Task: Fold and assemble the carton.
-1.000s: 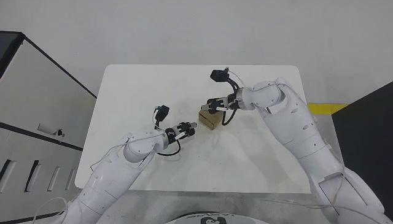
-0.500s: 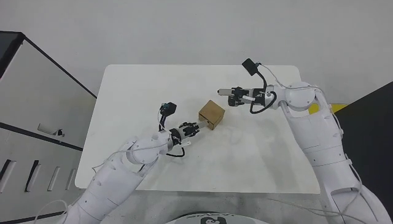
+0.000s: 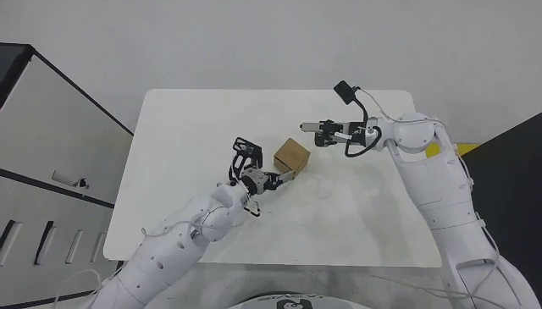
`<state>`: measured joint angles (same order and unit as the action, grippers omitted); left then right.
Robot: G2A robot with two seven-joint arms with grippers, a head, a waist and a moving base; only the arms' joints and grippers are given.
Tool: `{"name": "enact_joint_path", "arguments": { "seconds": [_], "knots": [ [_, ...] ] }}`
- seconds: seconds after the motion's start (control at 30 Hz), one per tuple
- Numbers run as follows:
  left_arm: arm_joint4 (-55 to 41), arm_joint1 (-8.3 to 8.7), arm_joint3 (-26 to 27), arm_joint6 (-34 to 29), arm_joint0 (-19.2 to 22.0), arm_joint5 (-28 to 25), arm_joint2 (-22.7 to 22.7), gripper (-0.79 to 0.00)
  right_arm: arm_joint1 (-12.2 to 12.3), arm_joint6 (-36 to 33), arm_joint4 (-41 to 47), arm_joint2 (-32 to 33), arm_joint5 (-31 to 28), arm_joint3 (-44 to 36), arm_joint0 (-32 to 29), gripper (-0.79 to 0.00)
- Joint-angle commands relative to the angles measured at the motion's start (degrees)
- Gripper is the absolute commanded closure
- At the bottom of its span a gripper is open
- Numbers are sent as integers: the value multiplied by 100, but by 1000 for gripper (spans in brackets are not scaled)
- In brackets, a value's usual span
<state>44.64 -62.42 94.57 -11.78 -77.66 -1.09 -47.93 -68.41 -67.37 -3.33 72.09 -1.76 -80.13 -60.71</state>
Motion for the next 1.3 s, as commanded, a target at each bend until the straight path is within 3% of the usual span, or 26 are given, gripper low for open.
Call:
{"name": "enact_joint_path", "arguments": {
  "seconds": [0.0,0.17,0.33,0.6,0.97,1.27],
  "knots": [
    [25,0,5,6,0,-24,8,-785,0,0,0,0,0,0,0,-785],
    [1117,-25,-337,477,117,-354,199,-785,0,0,0,0,0,0,0,-785],
    [1953,-163,-902,1109,355,-62,490,-785,0,0,0,0,0,0,0,-785],
    [1991,-176,-944,1204,333,-113,491,-785,0,67,34,10,-9,8,-36,-785],
    [1943,-391,-1557,1951,480,-317,646,-785,172,-167,1271,870,-355,552,-429,-785],
    [1925,-417,-1643,1949,457,-318,656,-785,206,-209,1244,892,-363,512,-436,-785]
  ]
}}
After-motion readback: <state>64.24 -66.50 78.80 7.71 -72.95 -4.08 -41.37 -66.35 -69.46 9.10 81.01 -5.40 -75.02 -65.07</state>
